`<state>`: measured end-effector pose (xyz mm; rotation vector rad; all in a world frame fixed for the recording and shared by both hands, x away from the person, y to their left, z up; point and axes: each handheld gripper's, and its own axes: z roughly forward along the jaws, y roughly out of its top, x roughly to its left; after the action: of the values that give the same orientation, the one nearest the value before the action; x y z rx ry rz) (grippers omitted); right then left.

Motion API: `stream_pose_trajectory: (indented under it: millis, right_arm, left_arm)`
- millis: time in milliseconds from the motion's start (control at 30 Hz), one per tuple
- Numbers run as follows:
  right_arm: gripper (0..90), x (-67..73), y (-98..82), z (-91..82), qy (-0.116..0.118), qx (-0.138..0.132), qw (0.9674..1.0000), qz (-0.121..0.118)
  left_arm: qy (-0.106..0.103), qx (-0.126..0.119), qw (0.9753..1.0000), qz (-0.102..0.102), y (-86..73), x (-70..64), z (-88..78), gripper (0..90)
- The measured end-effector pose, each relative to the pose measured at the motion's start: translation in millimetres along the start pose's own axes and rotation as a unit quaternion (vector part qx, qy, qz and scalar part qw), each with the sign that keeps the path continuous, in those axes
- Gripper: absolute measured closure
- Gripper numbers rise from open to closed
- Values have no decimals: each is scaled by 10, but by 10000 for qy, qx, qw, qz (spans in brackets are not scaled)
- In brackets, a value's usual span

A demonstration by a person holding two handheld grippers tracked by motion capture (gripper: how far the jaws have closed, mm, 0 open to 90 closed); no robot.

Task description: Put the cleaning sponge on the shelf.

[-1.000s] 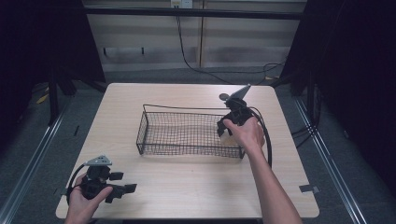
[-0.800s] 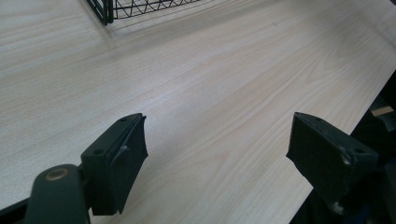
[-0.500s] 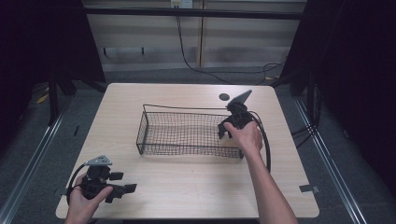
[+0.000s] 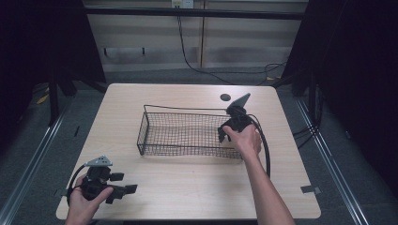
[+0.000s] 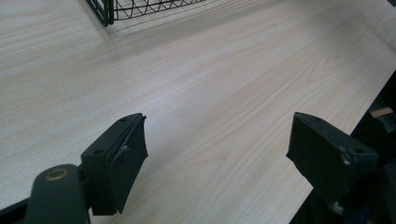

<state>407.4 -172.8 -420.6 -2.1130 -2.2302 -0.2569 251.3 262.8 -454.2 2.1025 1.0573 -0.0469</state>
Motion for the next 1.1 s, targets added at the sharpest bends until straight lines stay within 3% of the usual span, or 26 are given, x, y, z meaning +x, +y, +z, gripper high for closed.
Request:
stream_pose_trajectory:
  millis: [133,533,1100]
  right_arm:
    - [250,-28,-27,11,101,49,9999,40]
    - [249,-35,-65,104,-46,23,9998,169]
    - [227,63,-31,239,-344,238,9991,-59]
  left_arm:
    - [3,-4,10000,3,1,-4,-1,192]
    - [3,18,10000,34,1,-3,-2,192]
    - [6,19,10000,35,1,-1,-3,192]
